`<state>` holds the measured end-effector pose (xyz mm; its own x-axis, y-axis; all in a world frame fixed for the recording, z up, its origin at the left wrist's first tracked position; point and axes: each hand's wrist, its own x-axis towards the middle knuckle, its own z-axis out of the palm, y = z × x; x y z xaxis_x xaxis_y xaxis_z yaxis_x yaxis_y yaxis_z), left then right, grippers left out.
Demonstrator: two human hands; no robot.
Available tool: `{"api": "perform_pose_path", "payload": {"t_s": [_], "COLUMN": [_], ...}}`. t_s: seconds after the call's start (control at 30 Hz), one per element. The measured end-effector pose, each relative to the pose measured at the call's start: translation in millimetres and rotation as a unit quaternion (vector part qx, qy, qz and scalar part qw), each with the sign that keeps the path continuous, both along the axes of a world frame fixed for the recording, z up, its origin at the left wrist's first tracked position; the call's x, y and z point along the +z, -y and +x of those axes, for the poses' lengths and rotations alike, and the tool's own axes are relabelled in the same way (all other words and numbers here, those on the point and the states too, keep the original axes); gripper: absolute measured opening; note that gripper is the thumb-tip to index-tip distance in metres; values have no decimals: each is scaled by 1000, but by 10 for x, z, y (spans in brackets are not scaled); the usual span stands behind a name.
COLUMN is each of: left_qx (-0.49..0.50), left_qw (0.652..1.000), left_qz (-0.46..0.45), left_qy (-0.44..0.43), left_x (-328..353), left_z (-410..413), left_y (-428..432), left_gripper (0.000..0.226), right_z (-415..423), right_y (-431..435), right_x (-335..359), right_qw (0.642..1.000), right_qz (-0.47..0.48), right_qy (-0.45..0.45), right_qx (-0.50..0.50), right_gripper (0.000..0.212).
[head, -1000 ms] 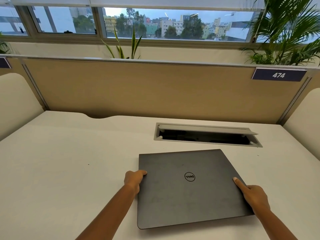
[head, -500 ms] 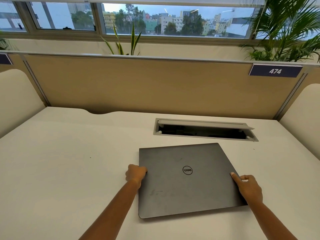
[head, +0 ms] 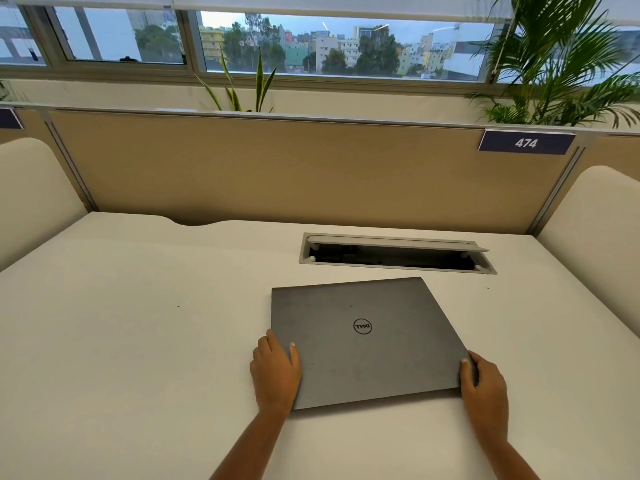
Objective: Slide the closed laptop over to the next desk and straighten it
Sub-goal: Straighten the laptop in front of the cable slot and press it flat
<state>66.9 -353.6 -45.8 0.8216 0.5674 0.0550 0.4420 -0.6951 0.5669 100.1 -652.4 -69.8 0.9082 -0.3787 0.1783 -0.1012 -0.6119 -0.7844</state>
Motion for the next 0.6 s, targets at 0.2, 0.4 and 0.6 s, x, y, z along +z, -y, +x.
{"api": "perform_pose_path", "payload": {"t_s": [0.2, 0.4, 0.6], "left_qx": [-31, -87, -188], "left_qw": [995, 989, 980], "left_qz": [-41, -61, -65], "left_qy": [85, 99, 6], "left_x": [-93, -176, -204], "left_z": [-319, -536, -589], "left_y": [79, 60, -110], "left_gripper": [53, 62, 99], "right_z": [-146, -275, -348], "right_y": [-16, 1, -39], "right_x": [-16, -19, 35], "right_qw": [1000, 999, 997], "right_qz": [-15, -25, -70], "right_qy": [-8, 2, 0], "right_qx": [1, 21, 45], "right_gripper": [37, 40, 47]}}
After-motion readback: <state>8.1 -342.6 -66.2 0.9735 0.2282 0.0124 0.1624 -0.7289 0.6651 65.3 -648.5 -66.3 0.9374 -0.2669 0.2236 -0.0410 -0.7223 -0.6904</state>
